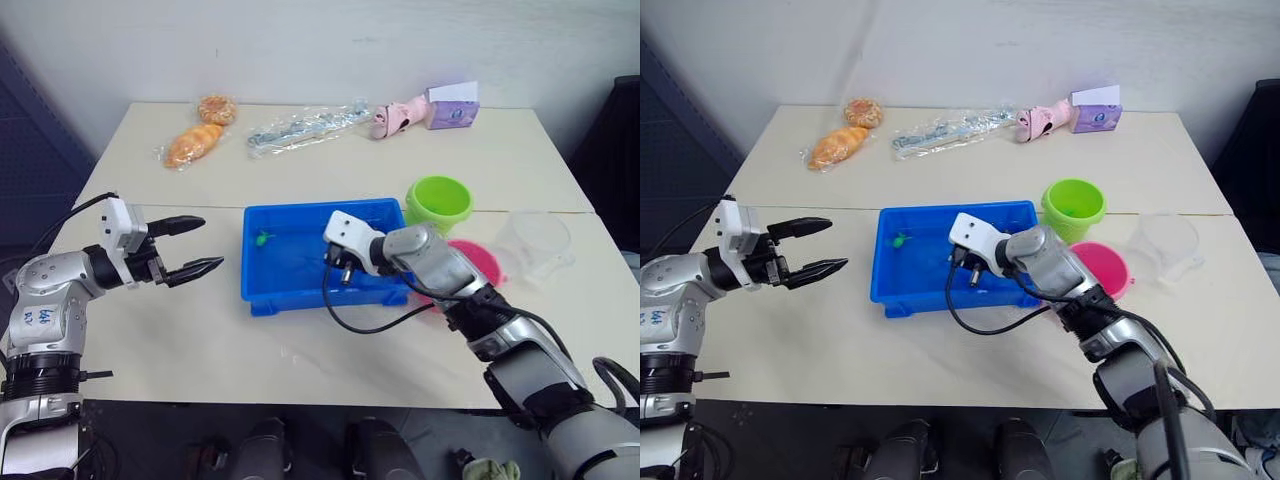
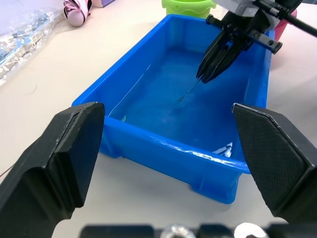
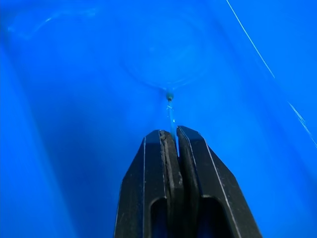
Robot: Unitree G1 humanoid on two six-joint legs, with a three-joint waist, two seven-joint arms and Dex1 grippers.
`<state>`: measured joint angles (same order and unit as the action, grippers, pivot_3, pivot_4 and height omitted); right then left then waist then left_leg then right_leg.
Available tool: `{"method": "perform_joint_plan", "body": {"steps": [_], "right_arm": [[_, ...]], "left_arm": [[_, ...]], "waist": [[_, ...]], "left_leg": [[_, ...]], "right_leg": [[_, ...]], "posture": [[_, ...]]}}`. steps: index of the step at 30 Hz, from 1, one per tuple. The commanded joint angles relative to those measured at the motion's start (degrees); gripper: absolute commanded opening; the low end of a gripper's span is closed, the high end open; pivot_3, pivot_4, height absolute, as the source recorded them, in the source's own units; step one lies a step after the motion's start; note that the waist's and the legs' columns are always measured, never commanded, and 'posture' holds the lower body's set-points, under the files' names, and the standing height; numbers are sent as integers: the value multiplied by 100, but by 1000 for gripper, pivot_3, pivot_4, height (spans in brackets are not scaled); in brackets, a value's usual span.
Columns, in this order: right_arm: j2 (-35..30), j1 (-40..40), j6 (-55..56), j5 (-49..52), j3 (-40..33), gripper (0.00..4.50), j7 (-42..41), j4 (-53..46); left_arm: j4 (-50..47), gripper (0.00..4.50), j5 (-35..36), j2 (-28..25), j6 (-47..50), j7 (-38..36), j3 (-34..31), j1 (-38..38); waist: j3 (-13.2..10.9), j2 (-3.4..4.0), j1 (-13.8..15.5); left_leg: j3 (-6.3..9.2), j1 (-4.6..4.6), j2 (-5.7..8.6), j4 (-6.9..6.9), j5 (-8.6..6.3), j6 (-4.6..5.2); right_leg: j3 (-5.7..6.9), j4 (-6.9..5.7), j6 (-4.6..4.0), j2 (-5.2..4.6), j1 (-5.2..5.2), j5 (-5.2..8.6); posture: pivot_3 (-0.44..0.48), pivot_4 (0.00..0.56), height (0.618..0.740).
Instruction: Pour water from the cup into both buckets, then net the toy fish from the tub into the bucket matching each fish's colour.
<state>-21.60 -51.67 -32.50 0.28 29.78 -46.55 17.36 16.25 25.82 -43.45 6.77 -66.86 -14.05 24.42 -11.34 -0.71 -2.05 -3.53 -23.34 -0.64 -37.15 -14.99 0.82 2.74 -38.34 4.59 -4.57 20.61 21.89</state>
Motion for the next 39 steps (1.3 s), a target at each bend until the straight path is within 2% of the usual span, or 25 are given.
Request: {"method": "perform_joint_plan", "body": {"steps": [1, 5, 9, 19, 28, 39], "right_arm": [[392, -162, 251, -149, -124, 0, 177, 411], [711, -207, 745, -134, -386, 0, 444, 598], [787, -14, 1087, 21, -607, 0, 378, 331], [206, 1011, 978, 285, -1123, 0, -8, -1224], [-401, 1616, 283, 810, -1739, 0, -289, -2452], [-1629, 2342, -854, 2113, -3364, 0, -636, -3977]], "left_arm": [[-60, 4429, -22, -24, -68, 69, -74, -52], [14, 4429, -45, -12, -70, 79, -43, -39], [121, 4429, -85, 18, -93, 86, -8, -8], [89, 4429, -71, 72, -78, 111, 32, -55], [164, 4429, -86, 92, -76, 62, 119, 96], [-209, 4429, 17, 322, 60, 23, 327, 313]], "waist": [[0, 0, -3], [0, 0, -12], [0, 0, -31], [1, -3, -105], [1, -4, -82], [1, -4, 46]], "left_leg": [[0, 0, 0, 0, 0, 0], [-1, 0, 0, -1, 0, 0], [-1, 0, 0, 1, -1, -3], [-4, -1, -2, 6, -3, -5], [-3, 0, -2, 7, -5, -4], [-3, 0, -2, 12, -9, -1]], "right_leg": [[0, -2, 0, 0, 0, 0], [1, -6, 0, -1, 2, 0], [3, -8, 0, -1, 4, 0], [4, -6, 0, -2, 6, 0], [4, 3, 0, -2, 3, 0], [4, 42, -1, -3, -2, 0]], "posture": [[0, 150, 740], [0, 150, 740], [0, 150, 740], [0, 150, 740], [0, 150, 740], [0, 150, 740]]}}
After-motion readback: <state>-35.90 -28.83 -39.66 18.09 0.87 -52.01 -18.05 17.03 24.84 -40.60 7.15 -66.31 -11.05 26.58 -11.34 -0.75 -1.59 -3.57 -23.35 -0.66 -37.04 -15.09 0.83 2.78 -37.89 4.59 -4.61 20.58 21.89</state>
